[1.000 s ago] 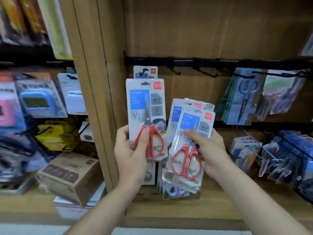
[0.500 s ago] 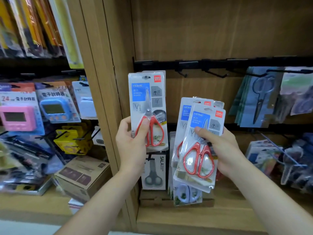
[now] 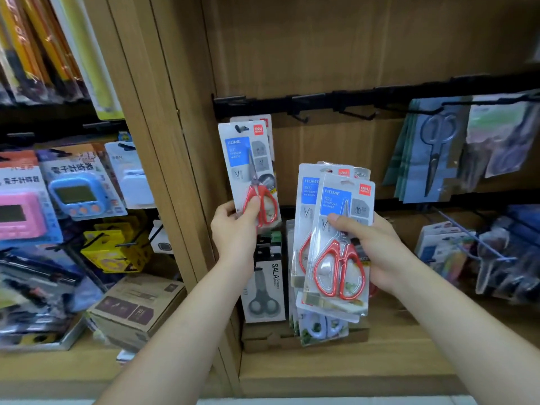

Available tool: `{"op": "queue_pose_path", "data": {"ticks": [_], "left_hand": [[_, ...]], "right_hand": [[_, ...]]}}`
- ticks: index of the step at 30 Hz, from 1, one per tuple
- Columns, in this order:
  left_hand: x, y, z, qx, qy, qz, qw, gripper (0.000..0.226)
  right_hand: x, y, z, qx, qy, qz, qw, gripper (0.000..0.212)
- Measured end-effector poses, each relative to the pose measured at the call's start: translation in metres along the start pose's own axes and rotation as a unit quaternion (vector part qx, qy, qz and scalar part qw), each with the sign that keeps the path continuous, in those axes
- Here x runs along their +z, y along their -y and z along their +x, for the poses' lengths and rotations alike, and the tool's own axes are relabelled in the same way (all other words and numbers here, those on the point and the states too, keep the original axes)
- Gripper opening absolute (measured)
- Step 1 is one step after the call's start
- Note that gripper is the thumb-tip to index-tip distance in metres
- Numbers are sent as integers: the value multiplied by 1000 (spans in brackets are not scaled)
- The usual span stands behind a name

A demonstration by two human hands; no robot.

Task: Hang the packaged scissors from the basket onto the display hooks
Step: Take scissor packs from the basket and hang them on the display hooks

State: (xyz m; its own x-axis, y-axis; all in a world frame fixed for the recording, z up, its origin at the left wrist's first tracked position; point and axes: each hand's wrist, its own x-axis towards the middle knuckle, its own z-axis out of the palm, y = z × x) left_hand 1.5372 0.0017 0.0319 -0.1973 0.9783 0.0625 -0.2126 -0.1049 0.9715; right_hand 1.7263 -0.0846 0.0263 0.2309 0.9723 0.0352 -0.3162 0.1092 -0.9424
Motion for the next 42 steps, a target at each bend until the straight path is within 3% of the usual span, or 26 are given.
{"op": "queue_pose_path", "data": {"ticks": [3,5,7,10,12,17,22,25,32,42], "left_hand": [[-2,16,-24,85,-48,81,992,62],[-7,24,-47,168,-66,133,974,64],[-10,26,-62,195,12,149,969,57],[-5,15,-76,100,236,134,957,75],[-1,17,-77,88,278,146,945,74],[-3,19,-77,61,210,71,973,56],[-12,15,-71,2,162,-28,986,36],[-16,13,-67,-12,135,-63,989,25],[-30,2,-64,21,110,-49,992,26],[-49,-18,-46,94,110,-28,989,45]], "right_hand": [[-1,-1,0,-1,7,4,1000,38],[-2,-2,1,-5,3,7,1000,39],[-1,-5,1,-8,-6,21,1000,40],[4,-9,1,-25,-22,27,999,38],[9,-12,1,-42,-29,16,999,38],[15,-15,4,-44,8,43,998,56],[7,-17,6,-6,91,65,994,51],[7,-25,9,-15,71,81,994,48],[15,-27,15,-38,-26,48,998,37],[20,-27,19,-43,-69,33,996,31]]}}
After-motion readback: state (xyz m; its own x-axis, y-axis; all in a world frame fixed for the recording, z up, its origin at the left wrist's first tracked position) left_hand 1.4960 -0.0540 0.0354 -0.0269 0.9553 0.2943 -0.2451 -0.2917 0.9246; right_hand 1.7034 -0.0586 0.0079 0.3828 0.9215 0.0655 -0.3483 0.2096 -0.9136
